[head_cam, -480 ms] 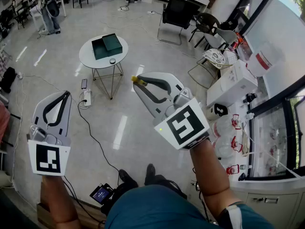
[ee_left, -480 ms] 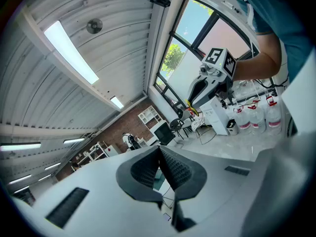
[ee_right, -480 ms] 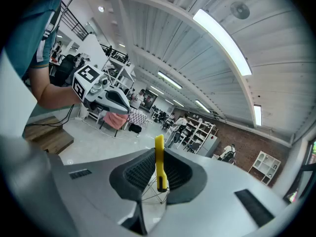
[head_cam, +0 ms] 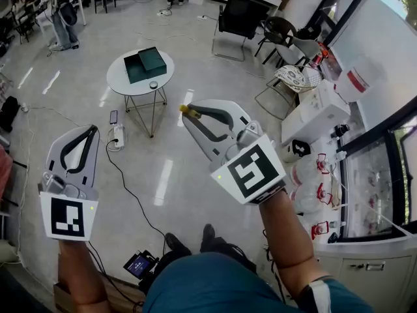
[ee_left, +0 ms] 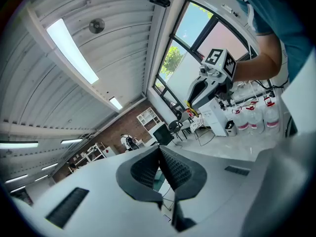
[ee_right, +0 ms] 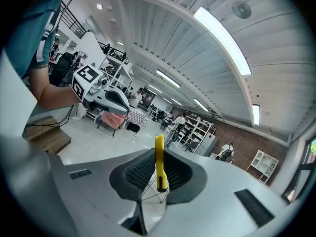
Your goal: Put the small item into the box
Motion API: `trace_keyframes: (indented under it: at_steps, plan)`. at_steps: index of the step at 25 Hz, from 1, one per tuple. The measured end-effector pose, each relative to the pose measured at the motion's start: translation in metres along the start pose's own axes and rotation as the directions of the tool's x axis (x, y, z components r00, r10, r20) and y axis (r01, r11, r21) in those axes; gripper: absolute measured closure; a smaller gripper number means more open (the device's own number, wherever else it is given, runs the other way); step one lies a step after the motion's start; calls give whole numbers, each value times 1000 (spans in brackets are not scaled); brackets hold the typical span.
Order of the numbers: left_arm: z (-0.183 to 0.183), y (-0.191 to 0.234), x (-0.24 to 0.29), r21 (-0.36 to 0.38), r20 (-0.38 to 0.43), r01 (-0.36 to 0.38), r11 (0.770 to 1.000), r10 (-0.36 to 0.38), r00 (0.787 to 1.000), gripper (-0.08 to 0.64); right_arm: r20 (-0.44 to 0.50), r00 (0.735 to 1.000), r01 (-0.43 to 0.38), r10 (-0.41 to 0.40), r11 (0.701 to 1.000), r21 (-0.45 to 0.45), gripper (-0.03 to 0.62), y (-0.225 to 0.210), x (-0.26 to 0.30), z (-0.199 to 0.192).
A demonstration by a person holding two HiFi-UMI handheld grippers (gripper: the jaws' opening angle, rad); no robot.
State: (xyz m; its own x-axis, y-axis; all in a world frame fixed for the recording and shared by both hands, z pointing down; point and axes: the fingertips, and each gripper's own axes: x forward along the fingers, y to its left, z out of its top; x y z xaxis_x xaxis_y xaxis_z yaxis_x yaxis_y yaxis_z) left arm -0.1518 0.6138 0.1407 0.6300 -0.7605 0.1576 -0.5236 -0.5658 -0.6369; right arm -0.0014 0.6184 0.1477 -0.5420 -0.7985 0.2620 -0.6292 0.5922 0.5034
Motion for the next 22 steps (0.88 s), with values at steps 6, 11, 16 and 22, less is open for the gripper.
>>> trace_keyframes:
  at_steps: [6, 11, 16, 22]
  plan:
    - [-7, 4, 5, 12, 9, 13, 1000, -13, 1000, 541, 12, 1000, -7, 6, 1000, 22, 522, 2, 12, 3]
    - [-17, 3, 23, 15, 0, 5, 1000, -5, 1000, 541, 35, 999, -35, 34, 999, 29, 522, -6, 32, -9]
    - [-32, 27, 58, 21, -43, -26, 999, 27, 999, 541, 70, 994, -88, 86, 996, 13, 520, -36, 78, -15]
    - [-31, 43, 116, 14, -96, -80, 997, 81, 992, 541, 116, 981, -157, 156, 988, 3, 520, -91, 116, -35]
